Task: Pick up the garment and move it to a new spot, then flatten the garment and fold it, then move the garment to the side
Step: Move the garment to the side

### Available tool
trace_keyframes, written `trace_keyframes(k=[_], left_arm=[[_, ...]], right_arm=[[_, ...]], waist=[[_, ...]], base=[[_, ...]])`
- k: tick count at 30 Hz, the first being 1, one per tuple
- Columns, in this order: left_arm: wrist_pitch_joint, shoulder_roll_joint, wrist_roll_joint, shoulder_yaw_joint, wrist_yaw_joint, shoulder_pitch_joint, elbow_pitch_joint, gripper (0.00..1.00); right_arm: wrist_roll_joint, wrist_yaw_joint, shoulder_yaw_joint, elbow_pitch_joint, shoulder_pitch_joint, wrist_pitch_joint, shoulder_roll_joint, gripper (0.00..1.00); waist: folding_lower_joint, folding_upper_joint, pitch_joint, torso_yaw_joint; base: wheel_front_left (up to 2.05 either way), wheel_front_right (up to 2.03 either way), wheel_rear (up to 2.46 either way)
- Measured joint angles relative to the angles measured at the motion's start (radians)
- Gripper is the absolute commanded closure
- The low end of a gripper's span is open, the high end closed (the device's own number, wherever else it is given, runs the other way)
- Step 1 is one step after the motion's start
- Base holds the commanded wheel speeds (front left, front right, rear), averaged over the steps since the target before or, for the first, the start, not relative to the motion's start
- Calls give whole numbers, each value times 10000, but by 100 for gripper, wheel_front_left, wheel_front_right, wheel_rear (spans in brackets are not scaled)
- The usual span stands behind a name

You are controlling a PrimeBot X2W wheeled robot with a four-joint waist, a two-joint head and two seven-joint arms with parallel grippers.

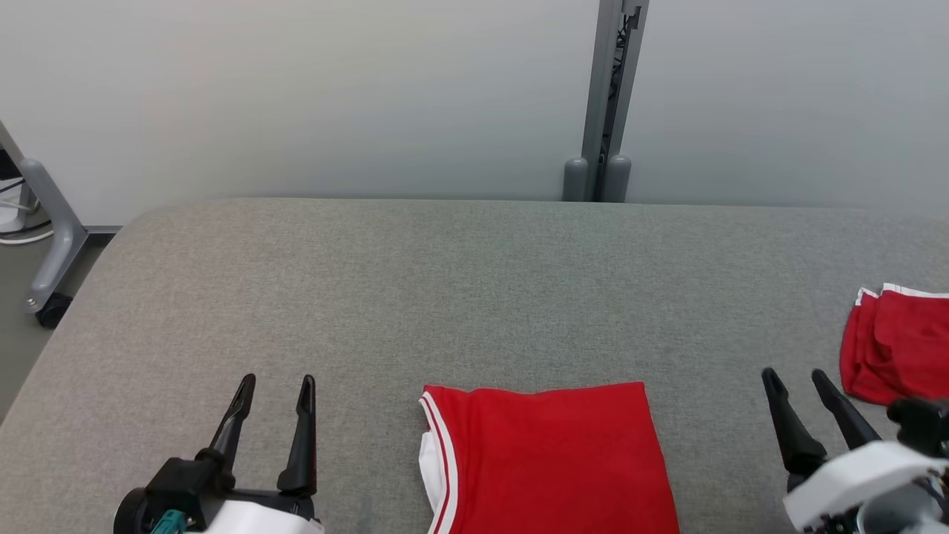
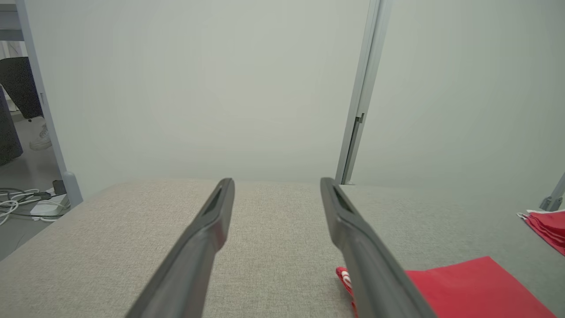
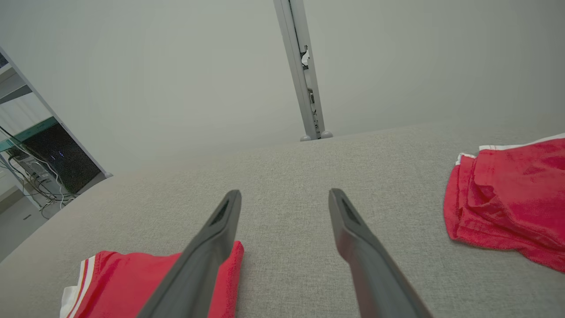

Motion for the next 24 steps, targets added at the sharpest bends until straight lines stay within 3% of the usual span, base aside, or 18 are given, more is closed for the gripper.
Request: trace_keyframes(k=[9, 16, 24], left_arm=[[0, -4, -221, -309, -71, -137, 153, 0], [0, -6, -393, -719, -84, -331, 334, 0], [0, 2, -441, -761, -155, -441, 499, 0]], right_arm=[[474, 0, 583, 619, -1174, 2865, 105, 0], [477, 0, 408, 1889, -1337, 4126, 690, 0], [414, 0, 203, 2734, -1306, 5455, 920, 0]], waist=[[0, 0, -21, 574], [0, 0, 63, 1223], [0, 0, 165, 1652]], base=[[0, 0, 0], [0, 0, 0], [0, 0, 0]])
